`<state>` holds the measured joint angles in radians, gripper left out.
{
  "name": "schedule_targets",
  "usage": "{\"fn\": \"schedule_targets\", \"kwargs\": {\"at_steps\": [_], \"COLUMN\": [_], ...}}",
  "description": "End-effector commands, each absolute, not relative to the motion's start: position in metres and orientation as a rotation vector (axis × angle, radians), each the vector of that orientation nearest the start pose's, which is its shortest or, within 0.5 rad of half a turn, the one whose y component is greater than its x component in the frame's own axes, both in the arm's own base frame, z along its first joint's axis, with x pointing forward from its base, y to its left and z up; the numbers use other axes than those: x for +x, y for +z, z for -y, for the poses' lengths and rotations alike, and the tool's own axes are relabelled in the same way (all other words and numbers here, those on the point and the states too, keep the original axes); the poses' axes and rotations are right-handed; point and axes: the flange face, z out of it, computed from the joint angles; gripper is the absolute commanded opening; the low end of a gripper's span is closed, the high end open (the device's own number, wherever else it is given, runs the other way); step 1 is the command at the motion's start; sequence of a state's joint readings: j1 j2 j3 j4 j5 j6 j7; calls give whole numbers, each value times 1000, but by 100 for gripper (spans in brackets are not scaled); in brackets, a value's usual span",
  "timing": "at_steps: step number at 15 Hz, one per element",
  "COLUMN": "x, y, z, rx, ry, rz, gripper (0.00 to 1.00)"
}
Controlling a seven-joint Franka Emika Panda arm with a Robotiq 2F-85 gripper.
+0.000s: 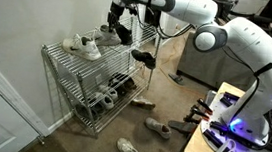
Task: Move the right sneaker on the top shelf to the left.
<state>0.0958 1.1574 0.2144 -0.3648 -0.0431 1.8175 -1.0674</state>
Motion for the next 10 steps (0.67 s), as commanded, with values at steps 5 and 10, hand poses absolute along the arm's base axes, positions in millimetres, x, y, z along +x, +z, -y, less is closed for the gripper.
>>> {"fn": "schedule_targets", "kwargs": {"at_steps": [5,10], "x": [793,791], "y": [398,393], "z": [-188,-196], "rx": [-2599,-2616], "ry": [-385,-353], "rz": [1835,1858], "gripper": [5,5]}}
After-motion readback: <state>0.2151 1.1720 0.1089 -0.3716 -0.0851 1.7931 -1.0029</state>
